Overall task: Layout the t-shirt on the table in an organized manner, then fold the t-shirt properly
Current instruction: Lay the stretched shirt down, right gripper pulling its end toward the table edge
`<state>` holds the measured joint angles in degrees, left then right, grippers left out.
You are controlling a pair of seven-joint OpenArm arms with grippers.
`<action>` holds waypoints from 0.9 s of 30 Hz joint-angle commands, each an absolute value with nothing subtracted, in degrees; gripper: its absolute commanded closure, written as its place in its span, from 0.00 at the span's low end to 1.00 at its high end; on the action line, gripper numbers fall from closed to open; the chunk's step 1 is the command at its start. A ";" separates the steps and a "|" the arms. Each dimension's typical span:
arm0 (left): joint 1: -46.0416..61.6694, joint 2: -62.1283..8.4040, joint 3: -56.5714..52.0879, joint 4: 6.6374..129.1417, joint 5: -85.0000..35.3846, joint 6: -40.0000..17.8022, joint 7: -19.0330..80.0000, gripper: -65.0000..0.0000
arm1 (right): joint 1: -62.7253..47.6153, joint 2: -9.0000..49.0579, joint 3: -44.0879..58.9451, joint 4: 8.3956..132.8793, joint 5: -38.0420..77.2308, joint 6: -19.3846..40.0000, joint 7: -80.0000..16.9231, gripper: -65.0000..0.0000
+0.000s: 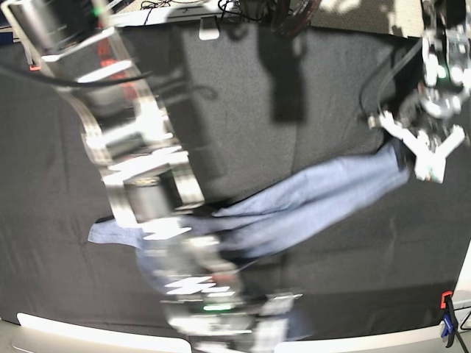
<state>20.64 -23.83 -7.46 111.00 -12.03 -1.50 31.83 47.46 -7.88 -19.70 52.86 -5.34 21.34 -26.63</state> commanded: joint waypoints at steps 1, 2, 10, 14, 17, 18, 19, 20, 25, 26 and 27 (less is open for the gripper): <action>20.86 -24.60 -7.84 112.09 -12.56 -0.95 30.35 1.00 | 50.13 -9.00 -19.49 53.76 -6.28 20.97 -23.66 1.00; 21.30 -24.49 -7.84 112.14 -12.78 -1.08 30.39 1.00 | 50.13 -9.00 -19.51 53.71 -7.33 20.88 -22.35 1.00; 24.97 -23.97 -7.81 116.29 -22.57 -11.29 31.88 1.00 | 50.02 -9.00 -23.18 53.69 -8.97 18.13 -20.36 1.00; 26.09 -23.97 -7.81 121.21 -25.93 -13.85 32.64 1.00 | 50.37 -9.00 -20.99 53.69 -17.41 11.20 -20.18 1.00; 26.22 -23.99 -7.81 124.70 -25.98 -13.96 33.67 1.00 | 50.78 -6.61 -18.31 53.58 -19.40 10.46 -20.64 1.00; 26.20 -23.97 -7.81 125.49 -25.98 -13.96 33.89 1.00 | 50.83 -4.97 -17.28 53.54 -19.33 10.48 -20.64 1.00; 26.22 -23.97 -7.81 126.04 -26.00 -13.96 33.87 1.00 | 50.89 -3.22 -16.21 53.52 -19.29 10.48 -20.56 1.00; 26.22 -23.97 -7.81 126.34 -26.02 -13.96 33.87 1.00 | 51.00 -1.37 -15.11 53.23 -18.85 10.48 -20.51 1.00; 26.37 -23.59 -7.81 126.39 -26.00 -13.96 33.87 1.00 | 55.13 6.02 -11.42 45.30 -14.59 10.50 -17.15 1.00; 26.48 -23.33 -7.81 126.39 -25.98 -13.96 33.89 1.00 | 56.51 6.94 -11.35 42.50 -14.55 10.52 -16.03 1.00; 26.52 -23.03 -7.81 126.39 -25.93 -13.96 33.89 1.00 | 58.00 7.55 -11.38 39.59 -14.57 10.79 -14.61 1.00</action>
<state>26.46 -22.65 -7.51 125.27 -25.52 -13.78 35.20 55.33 8.29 -11.44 38.13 -14.85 10.96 -16.53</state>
